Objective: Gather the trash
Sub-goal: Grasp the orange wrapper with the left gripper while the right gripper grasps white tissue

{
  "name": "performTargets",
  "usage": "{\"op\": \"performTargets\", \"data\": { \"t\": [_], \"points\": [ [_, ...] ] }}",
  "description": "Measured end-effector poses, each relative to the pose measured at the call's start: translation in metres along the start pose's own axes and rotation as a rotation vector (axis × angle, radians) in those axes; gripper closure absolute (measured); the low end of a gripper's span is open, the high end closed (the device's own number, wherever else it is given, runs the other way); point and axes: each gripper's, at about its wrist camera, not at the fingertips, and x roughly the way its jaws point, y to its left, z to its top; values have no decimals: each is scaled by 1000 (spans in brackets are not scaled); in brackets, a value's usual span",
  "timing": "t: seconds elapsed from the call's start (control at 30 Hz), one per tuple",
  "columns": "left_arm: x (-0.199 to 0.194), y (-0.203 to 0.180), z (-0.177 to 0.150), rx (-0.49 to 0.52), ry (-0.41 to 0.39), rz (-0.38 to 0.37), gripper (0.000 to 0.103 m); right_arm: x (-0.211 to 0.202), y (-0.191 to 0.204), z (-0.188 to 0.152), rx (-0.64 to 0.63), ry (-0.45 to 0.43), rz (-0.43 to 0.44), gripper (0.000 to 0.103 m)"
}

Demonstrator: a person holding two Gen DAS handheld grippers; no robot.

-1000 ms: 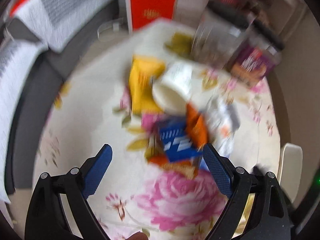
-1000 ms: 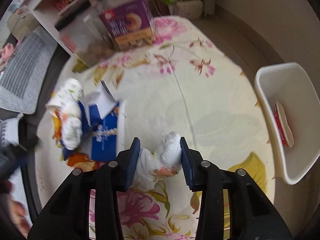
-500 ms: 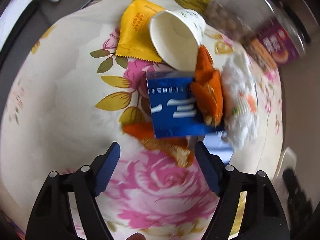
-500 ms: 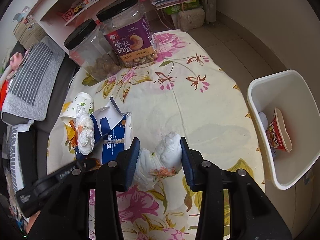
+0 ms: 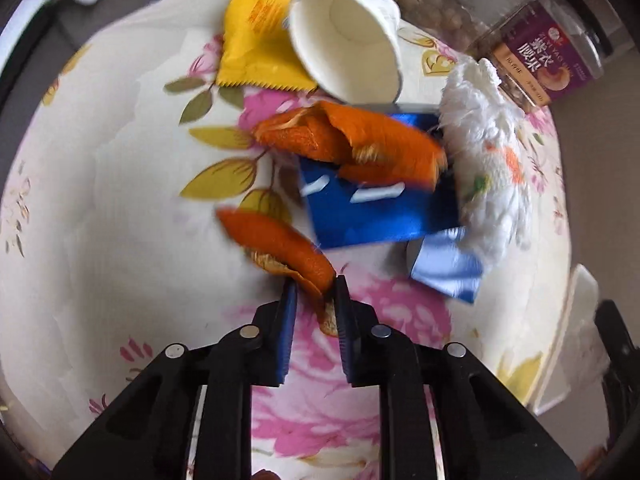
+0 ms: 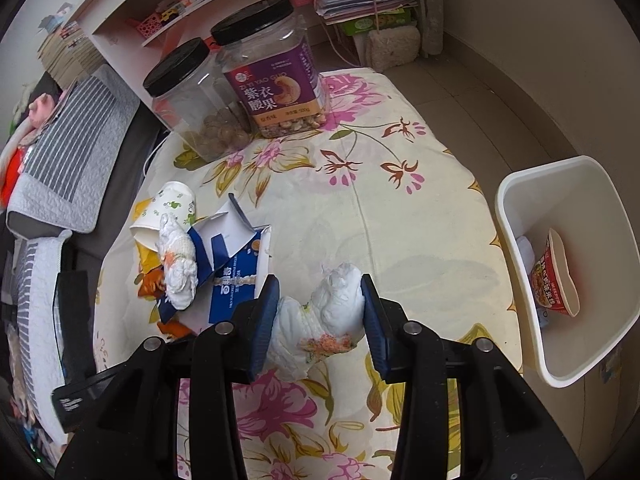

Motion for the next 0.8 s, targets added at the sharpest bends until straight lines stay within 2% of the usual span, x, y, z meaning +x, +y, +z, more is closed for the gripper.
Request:
{"op": "performTargets", "data": {
  "t": [0.2, 0.33, 0.53, 0.8],
  "points": [
    [-15, 32, -8, -20, -1, -27, 88, -3, 10, -5, -24, -1, 10, 64],
    [-36, 57, -14, -13, -43, -22, 88, -7, 17, -8, -39, -8, 21, 64],
    [-80, 78, -22, 7, -168, -24, 88, -18, 35, -13, -79, -35, 56, 65],
    [-122, 66, -27, 69, -374, 22, 88, -37, 61, -16, -143, -123, 106, 65]
  ]
}}
